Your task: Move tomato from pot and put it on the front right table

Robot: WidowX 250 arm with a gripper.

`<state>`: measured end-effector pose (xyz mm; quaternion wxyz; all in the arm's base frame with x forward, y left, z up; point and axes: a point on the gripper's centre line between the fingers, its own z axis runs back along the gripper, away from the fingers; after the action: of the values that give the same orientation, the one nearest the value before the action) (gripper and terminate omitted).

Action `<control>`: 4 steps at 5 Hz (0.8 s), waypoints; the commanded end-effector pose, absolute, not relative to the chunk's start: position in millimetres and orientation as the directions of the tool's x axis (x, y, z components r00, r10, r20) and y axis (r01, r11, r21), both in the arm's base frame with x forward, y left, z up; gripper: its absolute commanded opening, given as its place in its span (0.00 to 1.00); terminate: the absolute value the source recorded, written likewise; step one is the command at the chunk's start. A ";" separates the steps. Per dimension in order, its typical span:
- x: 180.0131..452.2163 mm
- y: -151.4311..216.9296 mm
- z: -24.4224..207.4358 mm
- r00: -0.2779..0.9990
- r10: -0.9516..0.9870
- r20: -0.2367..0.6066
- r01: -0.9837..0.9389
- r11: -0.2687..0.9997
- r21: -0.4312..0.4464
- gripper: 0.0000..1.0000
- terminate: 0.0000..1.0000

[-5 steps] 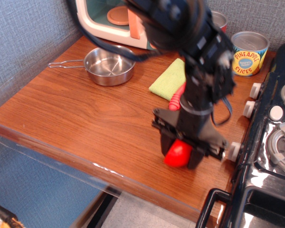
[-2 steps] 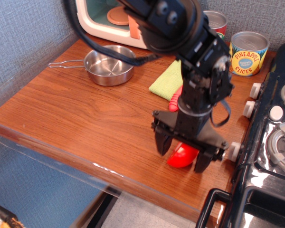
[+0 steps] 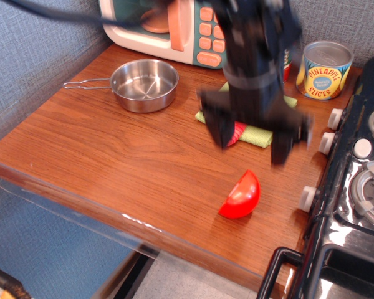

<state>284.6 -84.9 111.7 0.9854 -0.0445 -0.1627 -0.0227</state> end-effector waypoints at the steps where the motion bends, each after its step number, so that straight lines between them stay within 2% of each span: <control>1: 292.4 11.4 123.8 0.964 0.053 0.262 -0.052 0.999 -0.011 1.00 0.00; 2: 296.0 30.7 102.3 0.986 0.027 0.164 -0.025 1.000 -0.014 1.00 0.00; 4: 294.3 36.7 101.2 0.992 -0.007 0.129 0.006 1.000 0.009 1.00 0.00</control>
<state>297.7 24.1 83.7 0.9991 0.0006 -0.0431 -0.0050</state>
